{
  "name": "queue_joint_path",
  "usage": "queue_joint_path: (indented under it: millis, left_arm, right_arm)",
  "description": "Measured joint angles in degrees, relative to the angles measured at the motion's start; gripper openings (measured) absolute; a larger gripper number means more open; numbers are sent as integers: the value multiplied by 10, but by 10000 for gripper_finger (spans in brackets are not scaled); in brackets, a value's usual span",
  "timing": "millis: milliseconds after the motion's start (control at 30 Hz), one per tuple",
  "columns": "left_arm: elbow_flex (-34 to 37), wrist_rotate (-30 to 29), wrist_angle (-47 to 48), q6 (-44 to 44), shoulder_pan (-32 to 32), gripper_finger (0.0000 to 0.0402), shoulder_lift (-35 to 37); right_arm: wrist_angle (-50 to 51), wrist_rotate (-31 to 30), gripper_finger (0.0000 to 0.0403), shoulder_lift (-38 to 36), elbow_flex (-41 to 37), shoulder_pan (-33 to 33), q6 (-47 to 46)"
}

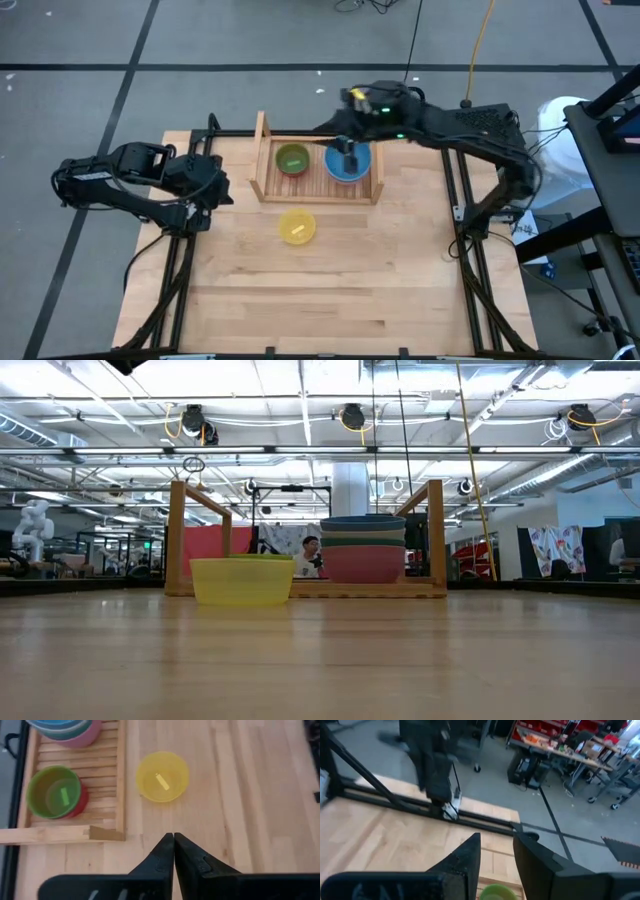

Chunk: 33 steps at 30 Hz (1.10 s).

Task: Place and stack bowls onto a shelf
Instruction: Stack the yellow bowl into the green bowl on the shelf

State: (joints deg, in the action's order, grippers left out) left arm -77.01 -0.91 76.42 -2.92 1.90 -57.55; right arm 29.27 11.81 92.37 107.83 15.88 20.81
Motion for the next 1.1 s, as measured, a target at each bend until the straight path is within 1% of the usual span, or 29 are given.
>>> queue_joint_path:
  millis: [133, 200, 333, 433, 600, 733, 833, 933, 1100]
  left_arm:
    - [0, -23, -2, 2, 0, 35, -16]
    - [0, -21, -6, 5, 0, 45, -27]
    - [0, 4, -9, 3, 0, 63, -69]
    - [0, 9, -15, -20, 0, 74, -108]
    - [0, 9, -72, -89, 1, 81, -175]
    - [0, 10, -106, -158, 1, 81, -230]
    - [0, 11, -128, -191, 1, 81, -269]
    - [0, 22, -151, -195, 1, 81, -304]
    - [0, 74, -179, -194, 6, 81, -349]
  right_arm:
    - [31, -7, 110, -48, 1, -9, -5]
    - [51, -33, 110, -67, 1, -14, -4]
    - [88, -84, 110, -90, 1, -21, 7]
    - [104, -111, 110, -99, 1, -26, 12]
    - [123, -148, 110, -115, 1, -25, 23]
    - [143, -166, 110, -135, 1, -25, 29]
    - [162, -167, 110, -153, 1, -25, 26]
    - [180, -167, 110, -169, 1, -25, 25]
    - [204, -166, 110, -196, 1, -25, 24]
